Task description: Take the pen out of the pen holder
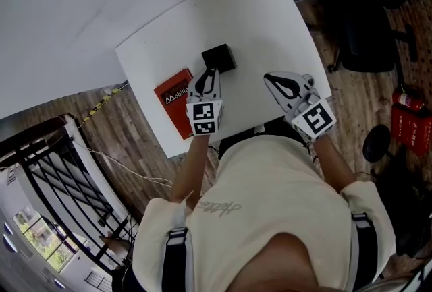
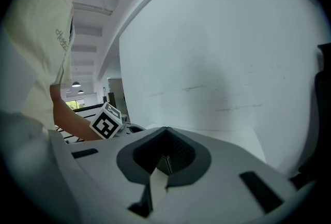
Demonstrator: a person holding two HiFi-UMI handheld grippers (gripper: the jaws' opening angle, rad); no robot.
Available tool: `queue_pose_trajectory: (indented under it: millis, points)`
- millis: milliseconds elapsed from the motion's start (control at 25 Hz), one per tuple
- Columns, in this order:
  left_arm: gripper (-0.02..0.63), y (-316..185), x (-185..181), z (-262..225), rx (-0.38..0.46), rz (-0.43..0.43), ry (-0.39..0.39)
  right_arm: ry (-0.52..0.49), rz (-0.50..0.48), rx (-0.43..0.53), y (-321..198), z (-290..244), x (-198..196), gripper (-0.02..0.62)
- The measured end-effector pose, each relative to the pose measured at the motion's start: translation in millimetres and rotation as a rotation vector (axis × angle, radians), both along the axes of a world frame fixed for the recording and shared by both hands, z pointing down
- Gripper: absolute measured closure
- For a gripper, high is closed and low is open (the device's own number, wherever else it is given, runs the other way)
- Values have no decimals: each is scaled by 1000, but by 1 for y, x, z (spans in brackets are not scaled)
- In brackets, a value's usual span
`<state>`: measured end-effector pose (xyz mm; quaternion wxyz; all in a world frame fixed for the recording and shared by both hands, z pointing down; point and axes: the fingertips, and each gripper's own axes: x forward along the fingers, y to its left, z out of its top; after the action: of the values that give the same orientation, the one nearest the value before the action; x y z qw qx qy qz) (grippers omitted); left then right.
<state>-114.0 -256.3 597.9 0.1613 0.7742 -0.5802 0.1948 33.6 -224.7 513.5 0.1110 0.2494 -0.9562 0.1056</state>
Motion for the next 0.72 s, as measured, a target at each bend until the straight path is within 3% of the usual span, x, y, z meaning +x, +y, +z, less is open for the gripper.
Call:
queue_pose_trajectory:
  millis: [720]
  points:
    - [526, 12, 1, -55, 106, -40, 17, -20, -2, 39, 14, -11, 10, 588]
